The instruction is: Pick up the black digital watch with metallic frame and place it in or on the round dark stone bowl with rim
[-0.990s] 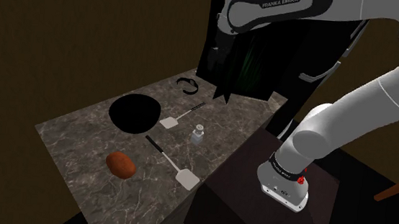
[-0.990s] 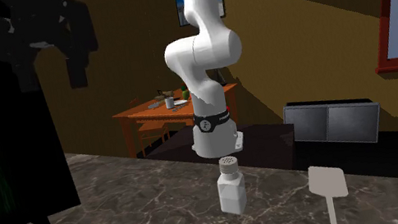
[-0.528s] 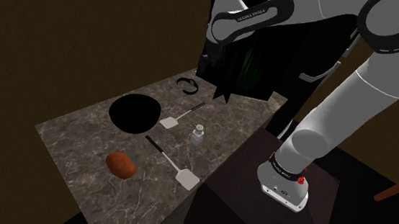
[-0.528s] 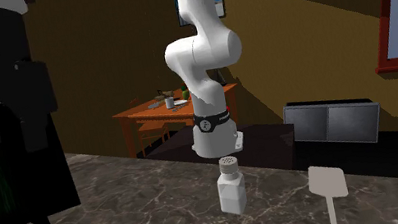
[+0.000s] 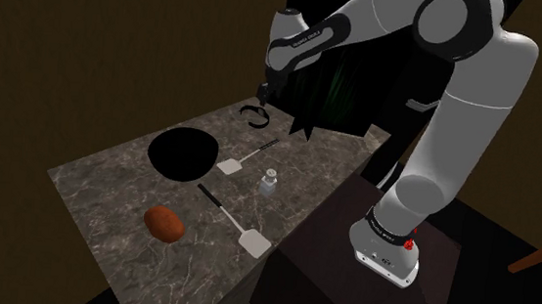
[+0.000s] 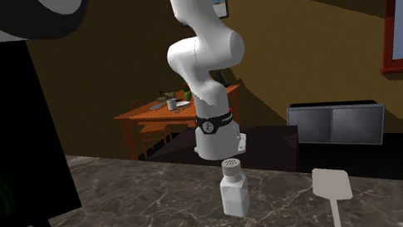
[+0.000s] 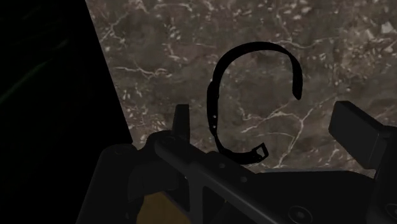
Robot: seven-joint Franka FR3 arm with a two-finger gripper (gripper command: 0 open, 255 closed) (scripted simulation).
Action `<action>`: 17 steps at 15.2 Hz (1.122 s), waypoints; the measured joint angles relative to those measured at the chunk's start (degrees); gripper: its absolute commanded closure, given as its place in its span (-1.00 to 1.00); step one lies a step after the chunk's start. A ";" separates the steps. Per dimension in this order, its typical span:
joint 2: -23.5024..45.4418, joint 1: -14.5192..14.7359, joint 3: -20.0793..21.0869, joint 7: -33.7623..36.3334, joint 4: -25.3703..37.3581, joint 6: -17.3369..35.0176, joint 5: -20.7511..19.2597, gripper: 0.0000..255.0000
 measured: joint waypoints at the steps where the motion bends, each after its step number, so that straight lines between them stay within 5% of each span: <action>1: 1.50 -0.08 -0.21 0.26 0.74 0.75 -0.34 -1.00; 6: 9.15 -0.69 -0.97 0.34 6.42 2.84 -0.94 -1.00; 17: 12.64 -0.90 -1.07 0.60 6.70 6.17 -1.22 -1.00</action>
